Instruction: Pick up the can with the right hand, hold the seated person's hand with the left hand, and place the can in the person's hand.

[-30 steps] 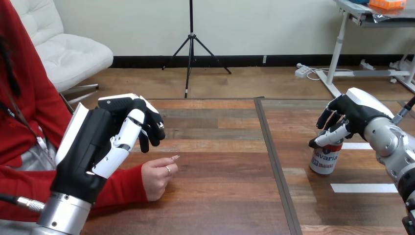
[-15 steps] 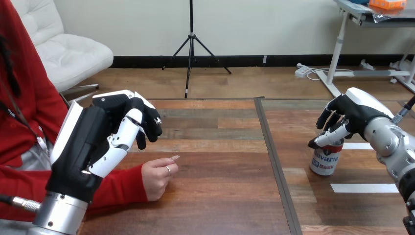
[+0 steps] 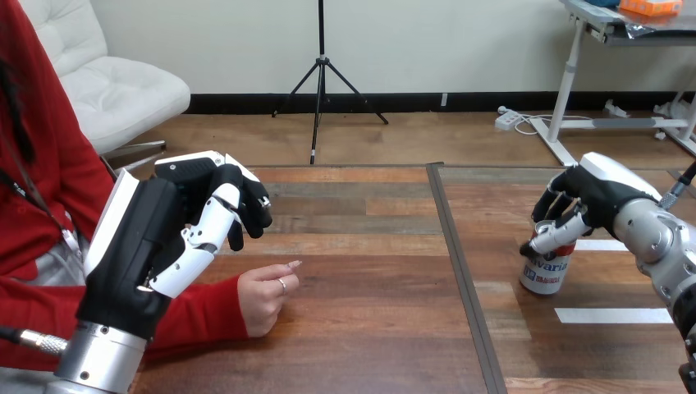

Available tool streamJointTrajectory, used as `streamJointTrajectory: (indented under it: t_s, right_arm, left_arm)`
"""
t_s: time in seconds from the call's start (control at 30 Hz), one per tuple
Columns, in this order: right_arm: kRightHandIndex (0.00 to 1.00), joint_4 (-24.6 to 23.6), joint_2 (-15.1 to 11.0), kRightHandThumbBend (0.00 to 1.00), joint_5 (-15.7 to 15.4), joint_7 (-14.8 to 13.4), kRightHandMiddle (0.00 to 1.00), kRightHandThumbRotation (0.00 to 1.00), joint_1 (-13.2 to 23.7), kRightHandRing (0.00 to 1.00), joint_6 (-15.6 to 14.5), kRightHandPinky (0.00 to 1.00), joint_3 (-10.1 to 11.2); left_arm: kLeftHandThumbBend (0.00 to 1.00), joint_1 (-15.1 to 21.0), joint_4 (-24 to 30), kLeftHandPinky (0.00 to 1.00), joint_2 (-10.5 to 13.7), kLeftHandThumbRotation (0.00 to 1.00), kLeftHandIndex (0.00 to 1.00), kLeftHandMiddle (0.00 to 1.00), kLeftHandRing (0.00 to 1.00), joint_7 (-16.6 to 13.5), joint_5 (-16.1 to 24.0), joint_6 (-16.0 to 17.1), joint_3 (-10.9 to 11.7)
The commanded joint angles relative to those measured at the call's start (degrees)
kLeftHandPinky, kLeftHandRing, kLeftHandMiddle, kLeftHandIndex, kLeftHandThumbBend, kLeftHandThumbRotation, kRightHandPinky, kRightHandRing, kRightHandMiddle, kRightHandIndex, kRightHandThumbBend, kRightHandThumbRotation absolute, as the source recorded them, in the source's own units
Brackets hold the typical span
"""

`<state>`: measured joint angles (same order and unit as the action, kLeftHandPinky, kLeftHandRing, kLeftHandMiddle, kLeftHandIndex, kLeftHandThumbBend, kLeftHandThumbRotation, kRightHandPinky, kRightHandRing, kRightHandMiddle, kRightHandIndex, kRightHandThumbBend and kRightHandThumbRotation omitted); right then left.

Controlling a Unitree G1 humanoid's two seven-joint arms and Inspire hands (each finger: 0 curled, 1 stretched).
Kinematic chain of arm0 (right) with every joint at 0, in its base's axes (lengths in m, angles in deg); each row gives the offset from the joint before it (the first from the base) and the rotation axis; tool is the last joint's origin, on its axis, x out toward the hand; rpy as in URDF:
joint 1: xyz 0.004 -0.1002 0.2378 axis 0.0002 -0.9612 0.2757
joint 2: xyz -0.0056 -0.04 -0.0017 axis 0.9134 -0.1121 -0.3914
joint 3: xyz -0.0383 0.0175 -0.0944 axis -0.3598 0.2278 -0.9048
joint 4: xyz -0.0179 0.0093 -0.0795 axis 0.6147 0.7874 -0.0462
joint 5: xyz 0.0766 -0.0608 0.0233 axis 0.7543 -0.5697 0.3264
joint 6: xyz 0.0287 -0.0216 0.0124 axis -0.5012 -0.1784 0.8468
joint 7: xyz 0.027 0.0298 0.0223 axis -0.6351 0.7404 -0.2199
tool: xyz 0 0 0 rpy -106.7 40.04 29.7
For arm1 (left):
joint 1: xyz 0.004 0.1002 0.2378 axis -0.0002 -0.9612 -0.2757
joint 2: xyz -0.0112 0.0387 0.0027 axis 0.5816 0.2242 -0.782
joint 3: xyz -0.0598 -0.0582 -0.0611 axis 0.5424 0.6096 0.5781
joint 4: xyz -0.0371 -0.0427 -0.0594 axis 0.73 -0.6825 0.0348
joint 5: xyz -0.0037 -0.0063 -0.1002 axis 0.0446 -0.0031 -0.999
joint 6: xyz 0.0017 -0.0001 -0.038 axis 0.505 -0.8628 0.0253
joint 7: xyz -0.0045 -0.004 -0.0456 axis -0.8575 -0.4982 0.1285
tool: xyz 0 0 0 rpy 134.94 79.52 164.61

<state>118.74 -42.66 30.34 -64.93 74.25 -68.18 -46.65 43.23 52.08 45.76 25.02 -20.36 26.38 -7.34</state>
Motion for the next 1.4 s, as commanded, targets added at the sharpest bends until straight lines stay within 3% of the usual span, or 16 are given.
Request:
streamJointTrajectory:
  t_s: [0.0, 0.4, 0.77, 1.37]
  right_arm:
    - [0.57, -1.8, -1.7, 0.93, -0.4, 0.3, 0.62, 0.1, 2.9, 0.6, 0.2, 0.56, -0.5]
    - [0.62, -1.7, -2.0, 0.99, 0.0, 1.7, 0.64, 0.23, 2.9, 0.6, -0.2, 0.54, -0.3]
    - [0.68, -1.8, -2.3, 1.0, 0.2, 3.0, 0.67, 0.3, 2.9, 0.64, -0.3, 0.57, -0.2]
    - [0.67, -1.9, -2.6, 1.0, 0.3, 3.1, 0.69, 0.27, 2.7, 0.66, 0.4, 0.62, -0.1]
  left_arm:
    - [0.0, 2.5, 1.8, 0.22, 0.8, 0.6, 0.37, 0.39, 0.36, -0.5, 0.0, 0.3, 0.5]
    - [0.0, 2.5, 1.7, 0.22, 1.0, 0.58, 0.37, 0.39, 0.35, 0.0, -0.9, 0.4, 0.6]
    - [0.0, 2.6, 1.5, 0.21, 1.2, 0.57, 0.37, 0.39, 0.35, 0.2, -0.8, 0.7, 0.8]
    - [0.0, 3.2, 1.4, 0.2, 1.2, 0.44, 0.36, 0.38, 0.34, 0.8, -1.7, 0.3, 0.8]
